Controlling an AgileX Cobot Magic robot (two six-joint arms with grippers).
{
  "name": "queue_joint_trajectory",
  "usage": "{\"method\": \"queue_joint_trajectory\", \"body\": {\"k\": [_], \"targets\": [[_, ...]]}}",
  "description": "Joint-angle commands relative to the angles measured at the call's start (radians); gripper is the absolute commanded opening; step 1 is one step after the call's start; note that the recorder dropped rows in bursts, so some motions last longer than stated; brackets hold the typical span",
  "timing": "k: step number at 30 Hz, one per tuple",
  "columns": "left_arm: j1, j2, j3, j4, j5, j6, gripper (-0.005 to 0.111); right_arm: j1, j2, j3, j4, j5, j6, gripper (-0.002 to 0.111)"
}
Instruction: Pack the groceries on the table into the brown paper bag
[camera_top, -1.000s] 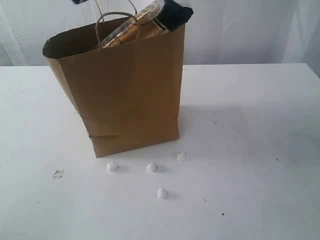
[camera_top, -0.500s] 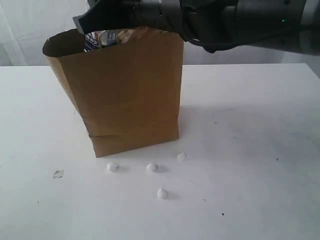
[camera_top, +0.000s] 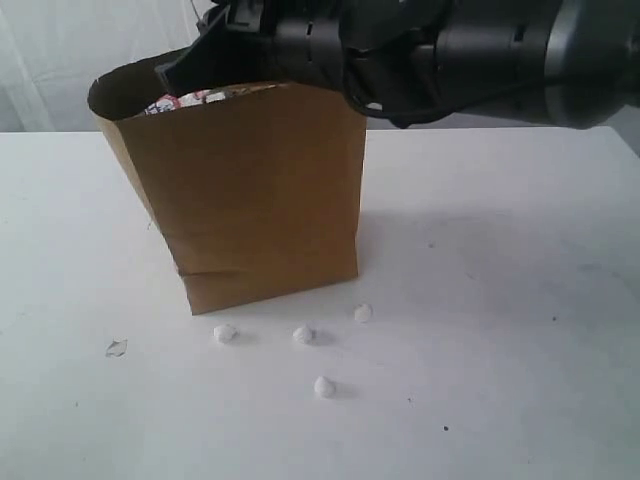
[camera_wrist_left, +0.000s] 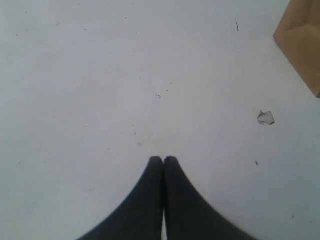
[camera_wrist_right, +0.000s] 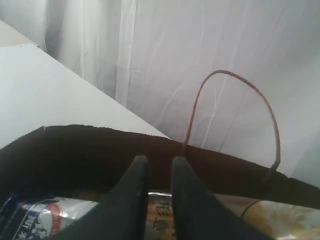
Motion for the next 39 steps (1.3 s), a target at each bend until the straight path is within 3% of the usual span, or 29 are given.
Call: {"method": "queue_joint_trajectory", "body": {"k": [1,6,10,16,21,25,30,35,37,39], "targets": [[-0.004,-0.004,0.005,-0.005,0.004,-0.008,0.000,-0.003,-0.002,-0.001,0.001,-0.058,-0.011,0.017],[-0.004,-0.004,0.005,-0.005,0.004,-0.008,0.000,-0.003,-0.011,-0.001,-0.005,-0.078,-0.011,0.017],[-0.004,-0.004,0.005,-0.005,0.004,-0.008,0.000,-0.003,-0.054,-0.001,-0.005,0.008,0.006,0.017],[-0.004,-0.004,0.005,-0.005,0.004,-0.008,0.000,-0.007,-0.132,0.020,-0.022,0.128,0.032,0.000],[-0.004,-0.004,0.005,-0.005,0.004,-0.008,0.000,-0.061,-0.202,0.108,-0.045,0.078,0.020,0.000],[-0.004,-0.004,0.005,-0.005,0.004,-0.008,0.000,-0.137,-0.273,0.196,-0.045,-0.045,-0.048,0.000],[-0.004,-0.004,0.005,-0.005,0.004,-0.008,0.000,-0.237,-0.348,0.329,0.002,-0.304,-0.336,0.000],[-0.004,-0.004,0.005,-0.005,0.004,-0.008,0.000,-0.352,-0.349,0.467,0.459,-0.683,-0.918,0.000],[-0.004,-0.004,0.005,-0.005,0.004,-0.008,0.000,-0.423,-0.327,0.514,0.556,-0.804,-0.947,0.000],[-0.004,-0.004,0.005,-0.005,0.004,-0.008,0.000,-0.487,-0.312,0.552,0.611,-0.814,-0.947,0.000]]}}
